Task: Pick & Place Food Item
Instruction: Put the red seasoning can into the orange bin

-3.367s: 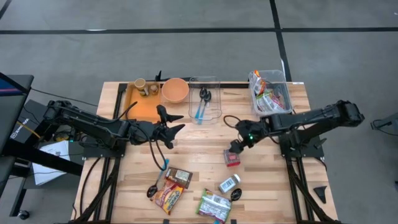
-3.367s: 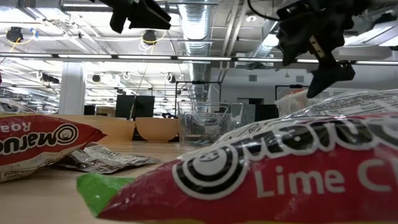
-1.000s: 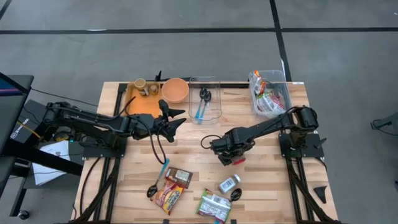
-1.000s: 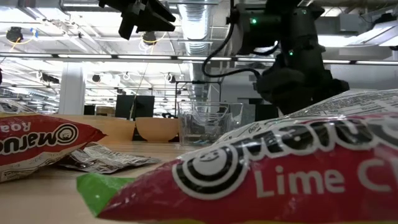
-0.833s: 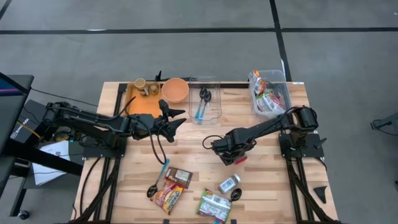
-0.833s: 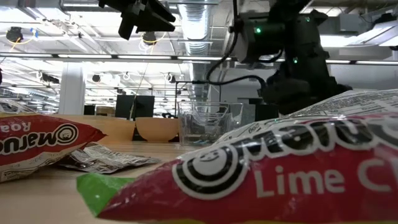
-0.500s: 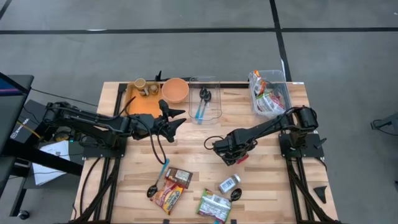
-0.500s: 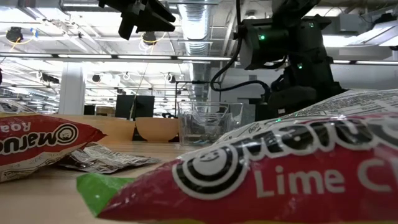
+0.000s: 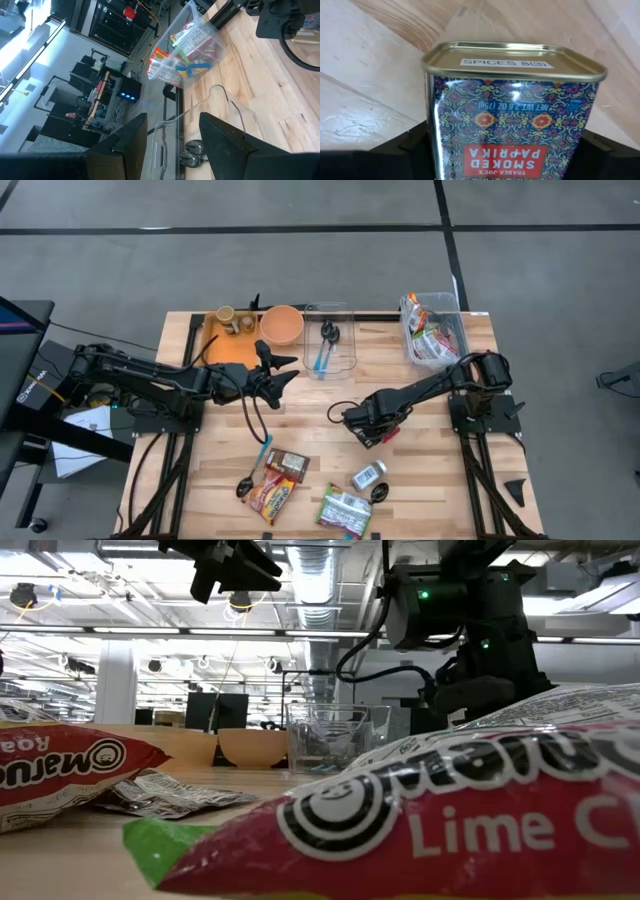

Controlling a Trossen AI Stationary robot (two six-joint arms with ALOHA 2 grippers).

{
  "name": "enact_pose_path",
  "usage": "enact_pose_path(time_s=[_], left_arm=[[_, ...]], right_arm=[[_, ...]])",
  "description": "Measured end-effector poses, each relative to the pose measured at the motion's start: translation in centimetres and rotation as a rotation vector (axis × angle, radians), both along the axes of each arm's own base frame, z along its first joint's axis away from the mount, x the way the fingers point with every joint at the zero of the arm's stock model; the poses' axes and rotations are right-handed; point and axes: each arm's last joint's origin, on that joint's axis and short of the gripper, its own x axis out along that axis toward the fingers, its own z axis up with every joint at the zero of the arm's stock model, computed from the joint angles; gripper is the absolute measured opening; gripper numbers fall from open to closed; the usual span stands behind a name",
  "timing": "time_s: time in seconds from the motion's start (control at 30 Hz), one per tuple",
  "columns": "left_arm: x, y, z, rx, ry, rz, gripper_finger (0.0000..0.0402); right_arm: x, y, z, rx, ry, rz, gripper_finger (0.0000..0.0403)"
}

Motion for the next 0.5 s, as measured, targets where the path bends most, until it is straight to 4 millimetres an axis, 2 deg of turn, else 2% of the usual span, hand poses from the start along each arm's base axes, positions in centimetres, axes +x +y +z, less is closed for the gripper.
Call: enact_pose_path(time_s=[0.23, 0.37, 0.5], left_arm=[[-0.1, 0.0, -0.5, 0.004, 0.050, 0.010, 0.0172], [-0.3, 0.2, -0.7, 0.027, 0.073, 0.083, 0.0172], [-0.4, 0.3, -0.7, 0.031, 0.082, 0.091, 0.0172]], right_arm=[[0.0, 0.1, 0.0, -0.001, 0.000, 0.033, 0.0303], [-0.1, 0.4, 0.1, 0.001, -0.003, 0.065, 0.0302], [-0.3, 0.3, 1.4, -0.008, -0.047, 0.077, 0.0302]])
